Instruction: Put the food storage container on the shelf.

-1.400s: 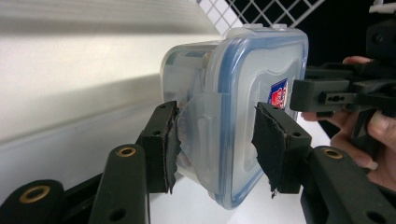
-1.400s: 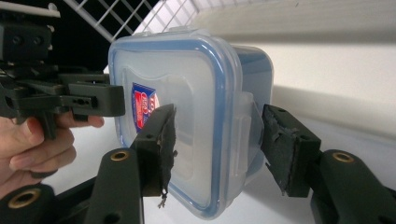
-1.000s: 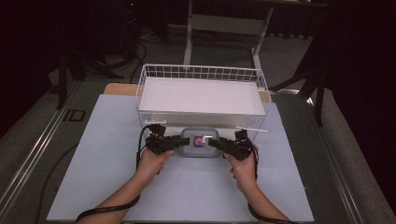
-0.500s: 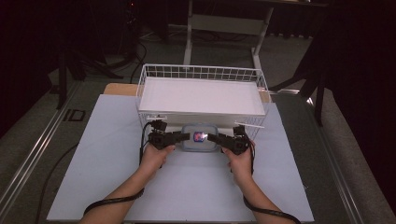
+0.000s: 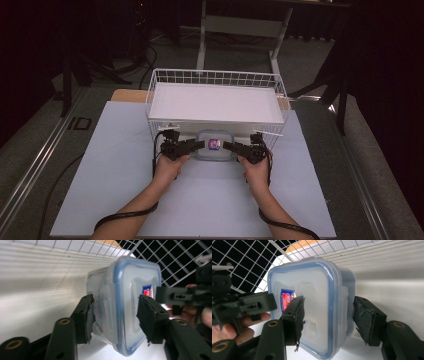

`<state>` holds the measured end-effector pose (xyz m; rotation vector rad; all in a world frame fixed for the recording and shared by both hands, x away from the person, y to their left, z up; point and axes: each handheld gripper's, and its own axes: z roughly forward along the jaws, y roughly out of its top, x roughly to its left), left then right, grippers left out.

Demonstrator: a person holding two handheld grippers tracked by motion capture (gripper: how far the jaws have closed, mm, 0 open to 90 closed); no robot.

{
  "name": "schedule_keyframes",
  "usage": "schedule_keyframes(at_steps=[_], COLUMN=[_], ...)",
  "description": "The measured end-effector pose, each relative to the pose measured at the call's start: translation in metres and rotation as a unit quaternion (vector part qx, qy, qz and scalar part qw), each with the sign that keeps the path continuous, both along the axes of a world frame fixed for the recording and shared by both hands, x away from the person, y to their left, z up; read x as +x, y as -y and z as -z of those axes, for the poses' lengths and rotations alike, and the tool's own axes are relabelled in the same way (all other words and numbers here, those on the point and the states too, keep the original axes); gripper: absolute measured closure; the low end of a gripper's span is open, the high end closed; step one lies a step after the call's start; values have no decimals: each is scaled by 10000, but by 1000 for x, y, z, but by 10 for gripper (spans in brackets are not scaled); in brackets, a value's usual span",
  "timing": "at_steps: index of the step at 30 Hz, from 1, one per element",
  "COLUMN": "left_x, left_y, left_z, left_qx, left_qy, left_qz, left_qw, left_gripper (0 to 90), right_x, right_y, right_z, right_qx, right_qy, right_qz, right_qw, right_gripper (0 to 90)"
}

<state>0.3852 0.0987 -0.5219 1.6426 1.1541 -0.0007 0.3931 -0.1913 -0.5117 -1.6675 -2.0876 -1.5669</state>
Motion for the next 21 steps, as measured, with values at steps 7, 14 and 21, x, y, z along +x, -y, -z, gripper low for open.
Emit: schedule_keyframes(at_steps=[7,14,21], left_x=[-1,5,11], left_y=[5,7,6], left_z=[0,1,2], left_qx=[82,233,287], left_qy=[11,-51,0], left_qz=[-173,-288,-317], left_qw=[9998,9993,9991], left_gripper=[433,377,372], right_x=[1,7,10], right_y=[-7,-8,-13], right_z=[-3,-2,1], right_qx=[-295,-290,-368], right_qy=[129,99,33], right_qz=[24,128,224], right_qw=[9995,9995,9991], right_gripper=[397,396,382])
